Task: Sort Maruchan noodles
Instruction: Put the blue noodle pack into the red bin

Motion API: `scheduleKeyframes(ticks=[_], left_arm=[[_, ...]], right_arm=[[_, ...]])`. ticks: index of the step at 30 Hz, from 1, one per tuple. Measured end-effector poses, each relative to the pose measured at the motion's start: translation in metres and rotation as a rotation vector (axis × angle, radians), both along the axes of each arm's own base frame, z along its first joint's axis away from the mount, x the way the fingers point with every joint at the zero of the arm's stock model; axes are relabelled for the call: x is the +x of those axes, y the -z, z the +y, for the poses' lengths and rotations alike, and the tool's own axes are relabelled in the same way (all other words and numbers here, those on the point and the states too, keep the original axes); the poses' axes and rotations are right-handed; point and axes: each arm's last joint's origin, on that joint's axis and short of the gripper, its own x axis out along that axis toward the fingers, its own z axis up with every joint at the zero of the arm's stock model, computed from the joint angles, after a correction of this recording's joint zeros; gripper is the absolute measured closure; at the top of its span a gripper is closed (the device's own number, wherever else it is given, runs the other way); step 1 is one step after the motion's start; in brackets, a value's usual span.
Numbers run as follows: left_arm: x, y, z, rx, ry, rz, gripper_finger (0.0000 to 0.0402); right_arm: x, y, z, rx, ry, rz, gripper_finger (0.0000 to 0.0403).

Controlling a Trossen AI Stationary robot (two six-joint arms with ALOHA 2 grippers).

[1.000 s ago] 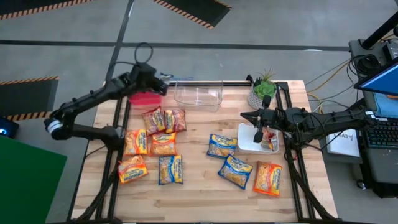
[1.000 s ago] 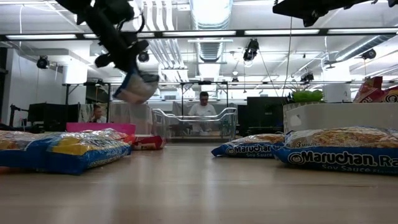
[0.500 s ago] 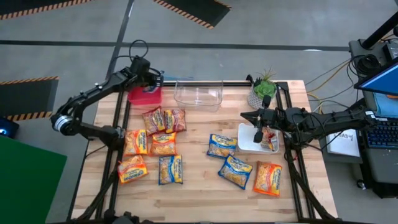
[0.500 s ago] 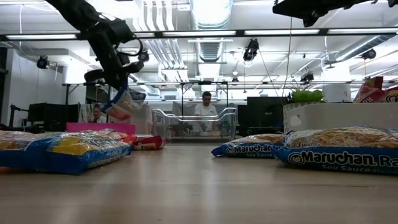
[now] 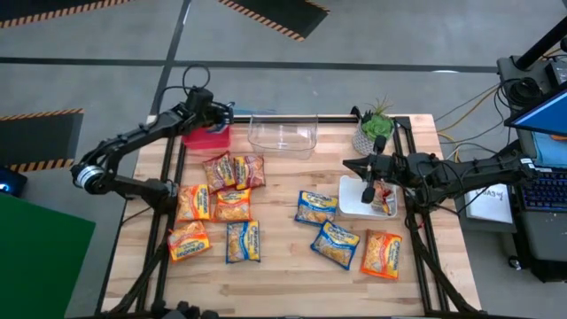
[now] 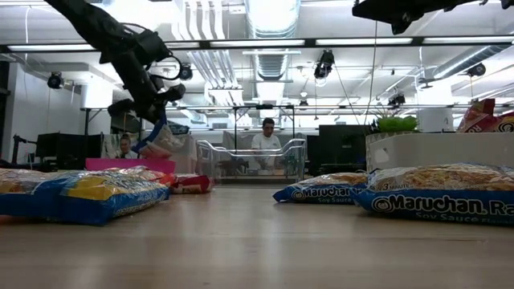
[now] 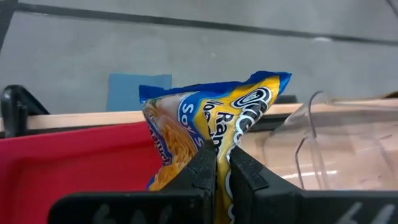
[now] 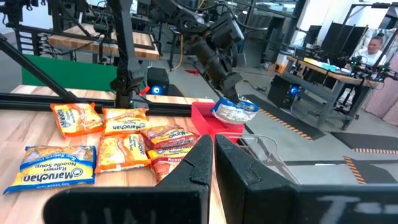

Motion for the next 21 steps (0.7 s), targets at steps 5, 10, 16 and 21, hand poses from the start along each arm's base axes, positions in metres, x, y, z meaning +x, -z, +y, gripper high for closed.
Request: scheduleKeyframes(ticks=[5,10,16,21], left_arm=[[-0.001,0.011,-0.001,0.013,-0.018,-0.04,0.0401],[-0.003,0.023,-0.004,-0.013,-0.034,-0.042,0.04],[-0.004,0.028,-0.005,0.001,-0.045,-0.07,0.04],[-0.004,0.033,-0.005,0.003,-0.058,-0.091,0.0399]], right_arm=[[0.0,-0.004,0.0,0.018,0.001,-0.003,0.0394],[0.0,-0.004,0.0,0.018,0.001,0.0,0.0394],[0.0,-0.004,0.0,0.018,0.001,0.0,0.0394],[0.0,-0.004,0.0,0.018,0.001,-0.001,0.0394]])
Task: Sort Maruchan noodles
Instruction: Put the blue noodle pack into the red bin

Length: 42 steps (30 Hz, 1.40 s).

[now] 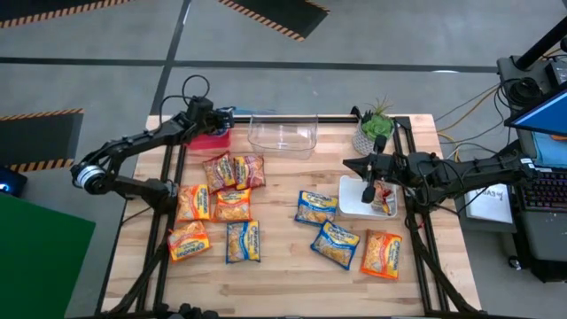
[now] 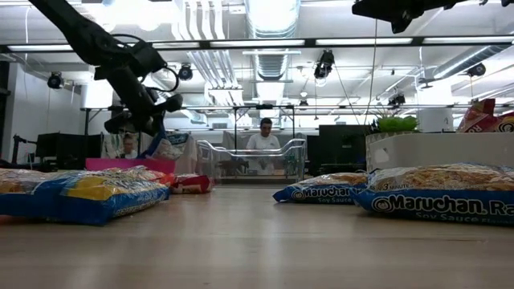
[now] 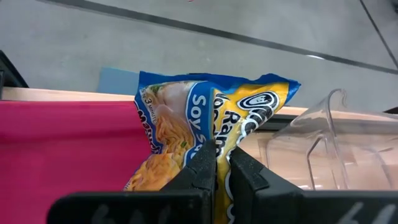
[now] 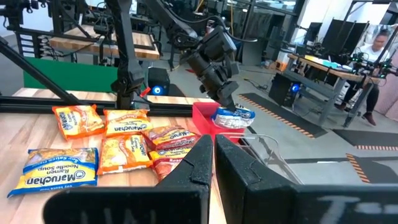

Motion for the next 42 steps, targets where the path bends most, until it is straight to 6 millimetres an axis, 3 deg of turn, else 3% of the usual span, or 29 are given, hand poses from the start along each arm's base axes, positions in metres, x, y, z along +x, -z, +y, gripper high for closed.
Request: scheduleKeyframes(ticks=[23,33,42], left_arm=[[-0.002,0.009,-0.003,-0.067,-0.045,-0.017,0.0385],[-0.002,0.008,-0.004,-0.063,-0.024,-0.004,0.0315],[-0.006,-0.008,-0.008,0.054,0.038,0.044,0.0268]], right_arm=[[0.0,0.0,0.0,0.0,0.0,-0.002,0.0394],[0.0,-0.001,0.0,0.0,0.0,-0.005,0.0394],[0.0,-0.001,0.0,-0.003,0.0,-0.005,0.0394]])
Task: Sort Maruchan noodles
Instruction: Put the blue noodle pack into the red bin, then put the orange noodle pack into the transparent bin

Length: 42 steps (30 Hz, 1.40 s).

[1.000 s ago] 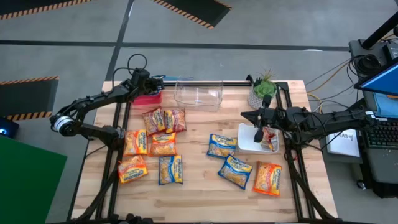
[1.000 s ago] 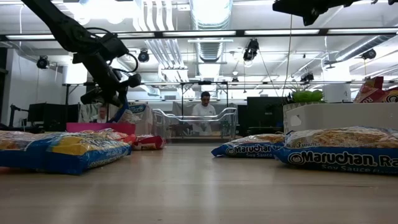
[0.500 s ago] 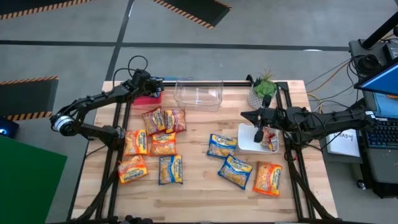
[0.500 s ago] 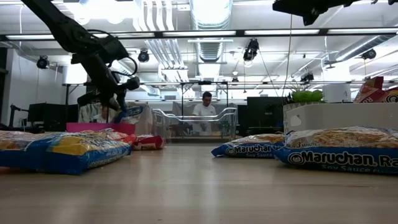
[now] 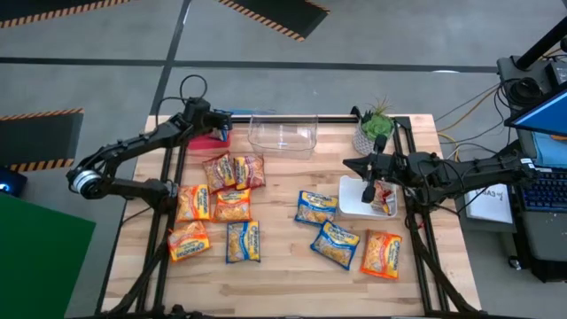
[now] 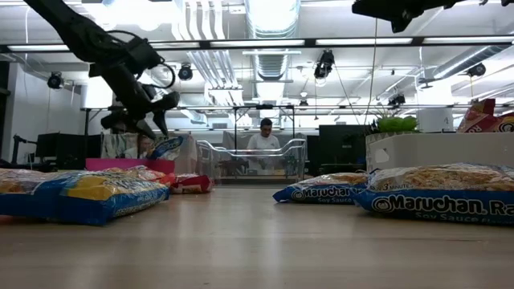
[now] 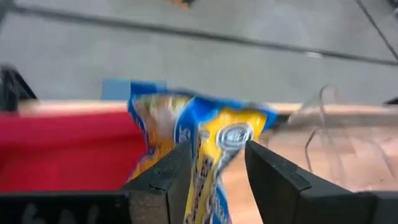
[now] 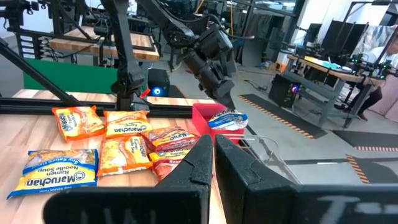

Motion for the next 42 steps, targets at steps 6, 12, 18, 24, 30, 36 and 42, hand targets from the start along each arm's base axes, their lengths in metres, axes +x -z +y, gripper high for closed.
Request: scheduleKeyframes(ticks=[6,12,18,24,30,36,42], left_arm=[[0.005,-0.004,0.009,0.12,-0.019,0.012,0.0267],[0.012,0.01,0.015,0.09,-0.003,0.033,0.0267],[0.012,0.013,0.017,0.106,-0.033,0.099,0.0267],[0.01,0.019,0.016,0.084,-0.044,0.162,0.0272],[0.009,-0.001,0.011,0.129,0.031,0.086,0.028],[0.015,-0.015,-0.001,0.153,0.377,0.047,0.0291],[0.017,-0.001,0.0,0.092,0.38,0.129,0.0307]], right_arm=[[0.0,-0.001,0.0,-0.015,-0.001,-0.004,0.0394],[0.0,-0.001,0.0,-0.024,-0.001,-0.004,0.0394],[0.0,-0.001,0.0,-0.023,-0.001,-0.001,0.0394],[0.0,-0.001,0.0,-0.022,-0.001,-0.002,0.0394],[0.0,-0.001,0.0,-0.022,-0.001,-0.002,0.0394],[0.0,-0.001,0.0,-0.022,0.0,-0.002,0.0394],[0.0,-0.001,0.0,-0.021,0.0,-0.002,0.0394]])
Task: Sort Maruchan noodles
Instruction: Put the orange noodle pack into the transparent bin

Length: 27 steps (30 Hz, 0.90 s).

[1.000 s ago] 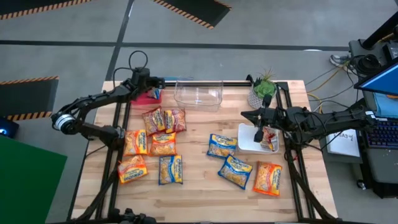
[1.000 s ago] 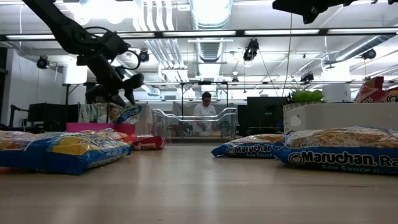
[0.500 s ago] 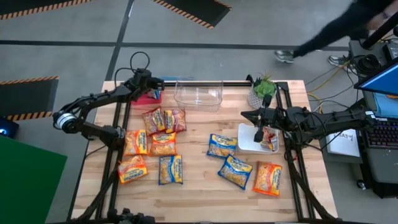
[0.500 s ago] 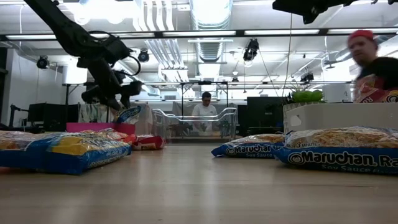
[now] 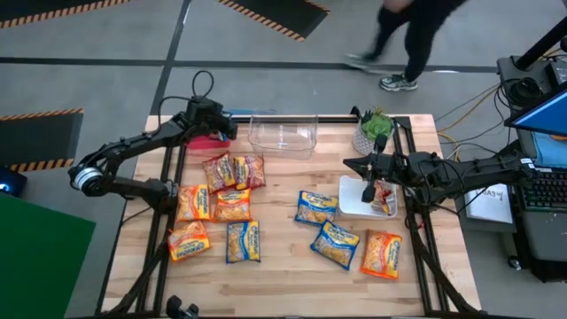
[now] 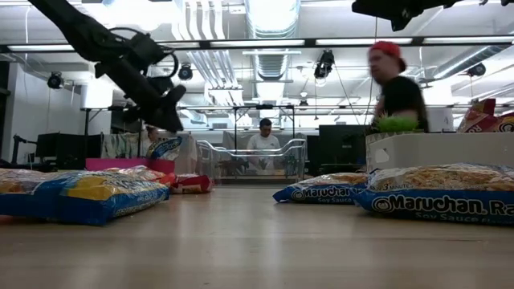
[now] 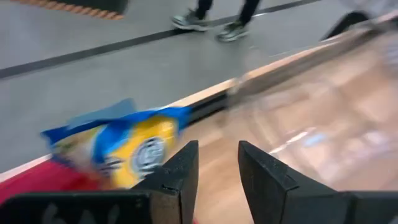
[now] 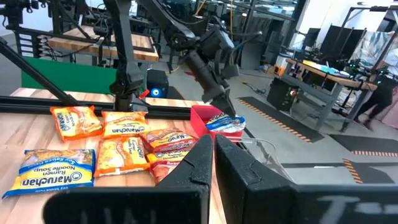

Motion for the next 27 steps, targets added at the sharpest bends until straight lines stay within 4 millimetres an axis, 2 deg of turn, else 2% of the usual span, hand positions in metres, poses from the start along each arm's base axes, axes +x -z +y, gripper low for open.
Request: scheduleKeyframes(ticks=[10,15,20,27], left_arm=[[0.0,0.022,0.012,0.001,-0.233,0.121,0.032],[0.002,0.026,0.014,-0.022,-0.237,0.099,0.032],[0.011,-0.002,-0.001,0.018,-0.046,-0.026,0.032],[0.025,-0.04,-0.057,0.123,0.265,-0.113,0.0321]], right_arm=[[0.0,0.0,0.0,0.0,0.0,0.0,0.0394],[0.0,0.0,0.0,0.0,0.0,0.003,0.0394],[0.0,0.002,0.0,0.01,0.005,0.017,0.0394],[0.002,0.004,0.0,0.099,0.013,0.006,0.0394]])
